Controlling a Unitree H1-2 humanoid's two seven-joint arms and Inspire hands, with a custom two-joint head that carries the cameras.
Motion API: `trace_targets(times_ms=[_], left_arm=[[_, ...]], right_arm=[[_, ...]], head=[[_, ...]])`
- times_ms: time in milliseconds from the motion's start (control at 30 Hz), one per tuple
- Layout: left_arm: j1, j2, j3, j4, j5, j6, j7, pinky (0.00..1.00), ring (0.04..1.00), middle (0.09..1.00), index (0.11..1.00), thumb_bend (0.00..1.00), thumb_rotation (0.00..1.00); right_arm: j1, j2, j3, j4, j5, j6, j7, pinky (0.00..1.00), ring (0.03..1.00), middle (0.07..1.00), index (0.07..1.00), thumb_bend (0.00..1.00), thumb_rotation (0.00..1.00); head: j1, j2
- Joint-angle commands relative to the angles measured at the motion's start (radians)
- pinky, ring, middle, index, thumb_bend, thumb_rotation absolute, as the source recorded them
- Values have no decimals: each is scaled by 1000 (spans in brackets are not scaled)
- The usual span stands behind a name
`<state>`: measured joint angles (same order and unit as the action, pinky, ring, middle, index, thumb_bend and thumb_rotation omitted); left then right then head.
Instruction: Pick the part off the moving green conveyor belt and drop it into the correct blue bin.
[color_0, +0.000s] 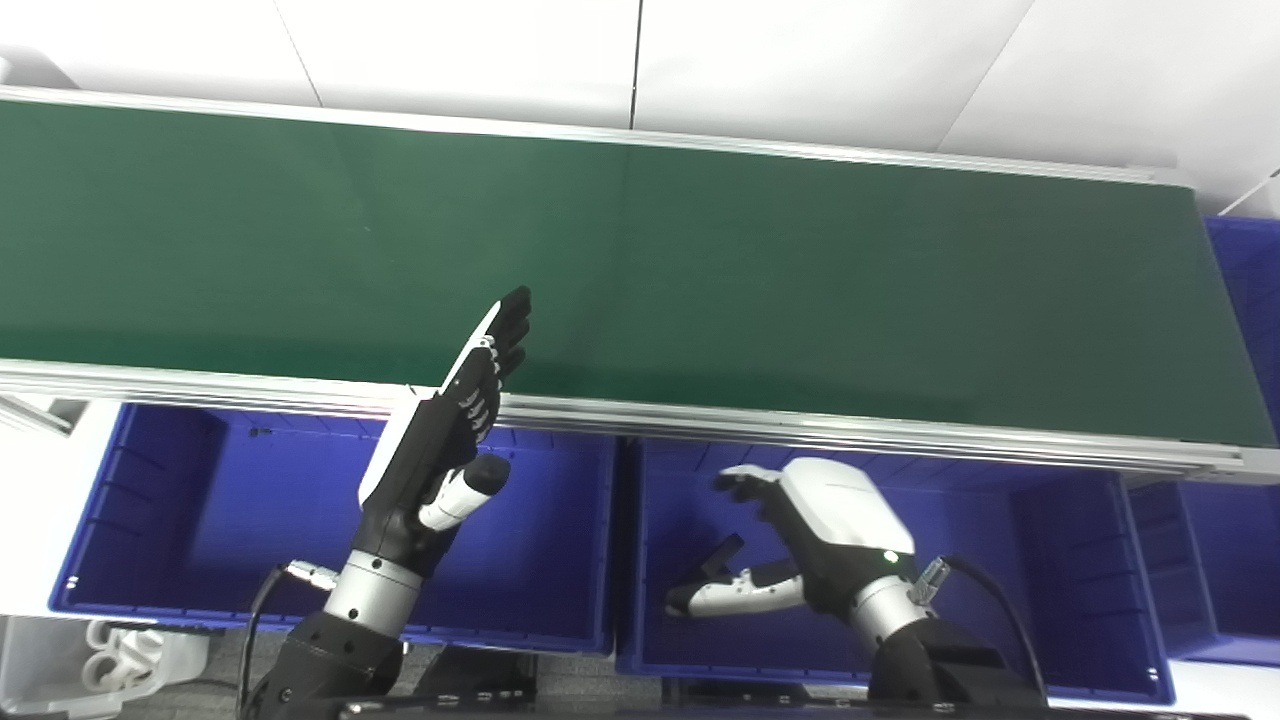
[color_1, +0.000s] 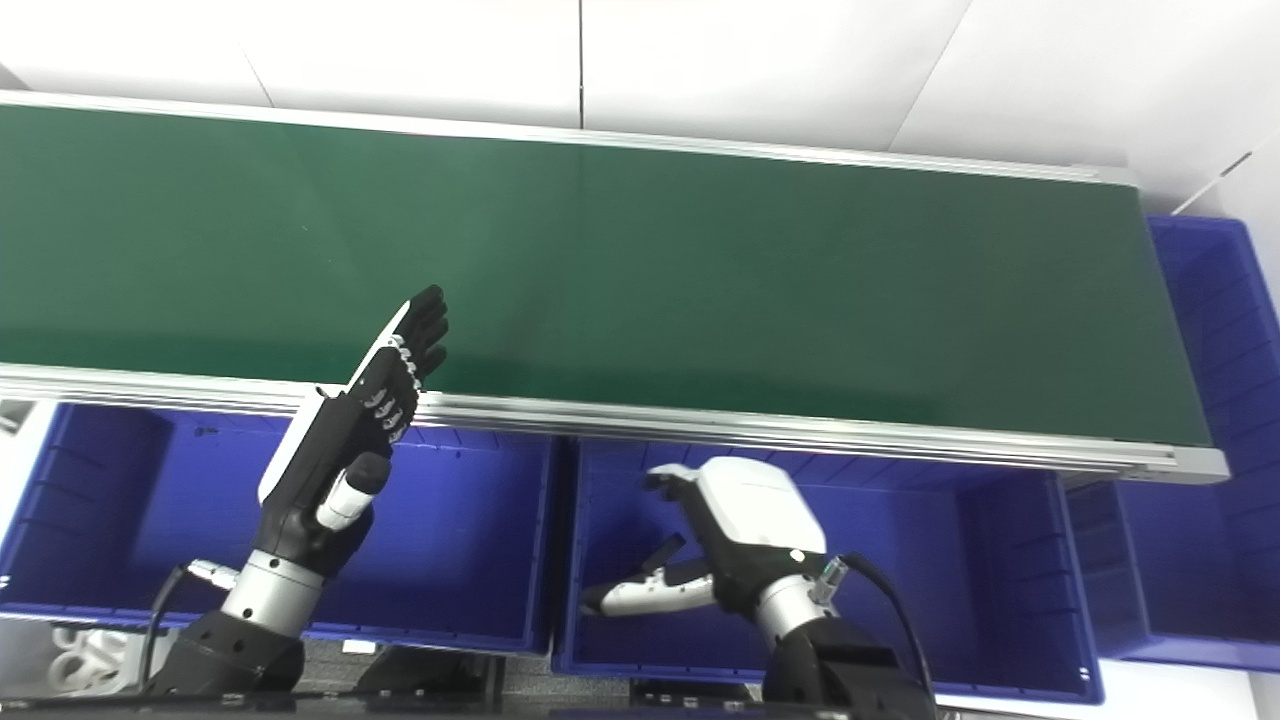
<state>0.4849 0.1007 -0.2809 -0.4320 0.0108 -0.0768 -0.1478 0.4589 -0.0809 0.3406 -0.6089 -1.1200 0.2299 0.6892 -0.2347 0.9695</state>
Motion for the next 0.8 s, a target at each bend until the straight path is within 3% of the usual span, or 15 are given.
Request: trace_targets(times_ms=[0, 67, 133, 200, 267, 300, 333, 367, 400, 467, 567, 600, 767], left_arm=[[15, 8, -6, -14, 7, -51, -11, 1000, 1000, 1000, 1000, 995, 873], [21, 12, -7, -7, 9, -61, -11, 1000, 1000, 1000, 1000, 991, 873], [27, 14, -7, 1, 9, -66, -10, 1000, 1000, 1000, 1000, 992, 871], [31, 18, -6, 14, 9, -78, -11, 1000, 1000, 1000, 1000, 987, 872], [34, 22, -8, 29, 4, -85, -15, 1000, 1000, 1000, 1000, 983, 869], [35, 23, -9, 39, -1, -91, -18, 1000, 1000, 1000, 1000, 982, 869], [36, 23, -9, 47, -4, -96, -19, 1000, 1000, 1000, 1000, 975, 861], [38, 23, -10, 55, -4, -100, -19, 1000, 1000, 1000, 1000, 971, 857], [39, 22, -11, 60, -4, -103, -18, 1000, 1000, 1000, 1000, 972, 852], [39, 21, -10, 90, -7, -127, -17, 1000, 1000, 1000, 1000, 967, 845], [37, 22, -8, 128, -8, -161, -15, 1000, 1000, 1000, 1000, 956, 842], [37, 22, -8, 142, -10, -174, -15, 1000, 1000, 1000, 1000, 955, 842], [43, 27, -7, 185, -11, -216, -15, 1000, 1000, 1000, 1000, 969, 839]], right_arm=[[32, 4, -5, -71, 186, -66, -87, 587, 709, 773, 793, 820, 773], [81, 72, -27, -91, 399, -63, -167, 563, 671, 730, 760, 750, 764], [144, 158, -42, -90, 601, -106, -282, 543, 643, 707, 736, 722, 764], [195, 208, -32, -59, 710, -216, -396, 550, 642, 713, 739, 687, 797], [218, 220, -25, 20, 754, -415, -512, 602, 688, 747, 773, 648, 839], [205, 198, -31, 80, 704, -537, -583, 614, 699, 755, 781, 641, 847], [194, 182, -36, 121, 665, -621, -631, 660, 740, 788, 810, 618, 845], [163, 125, -24, 168, 579, -668, -695, 684, 762, 805, 825, 607, 843], [140, 84, -12, 198, 519, -694, -742, 764, 832, 860, 878, 632, 885], [104, 17, 27, 272, 451, -700, -826, 851, 890, 907, 920, 689, 926], [78, -16, 76, 357, 436, -700, -917, 905, 930, 944, 955, 753, 982], [74, -16, 86, 387, 465, -700, -935, 910, 935, 949, 960, 763, 991], [84, 30, 91, 491, 673, -699, -987, 945, 987, 999, 994, 866, 1000]], head=[[7, -8], [16, -19], [21, -30], [28, -48], [35, -65], [43, -80], [43, -80], [46, -92], [46, -92], [49, -133], [49, -169], [48, -198], [41, -247]])
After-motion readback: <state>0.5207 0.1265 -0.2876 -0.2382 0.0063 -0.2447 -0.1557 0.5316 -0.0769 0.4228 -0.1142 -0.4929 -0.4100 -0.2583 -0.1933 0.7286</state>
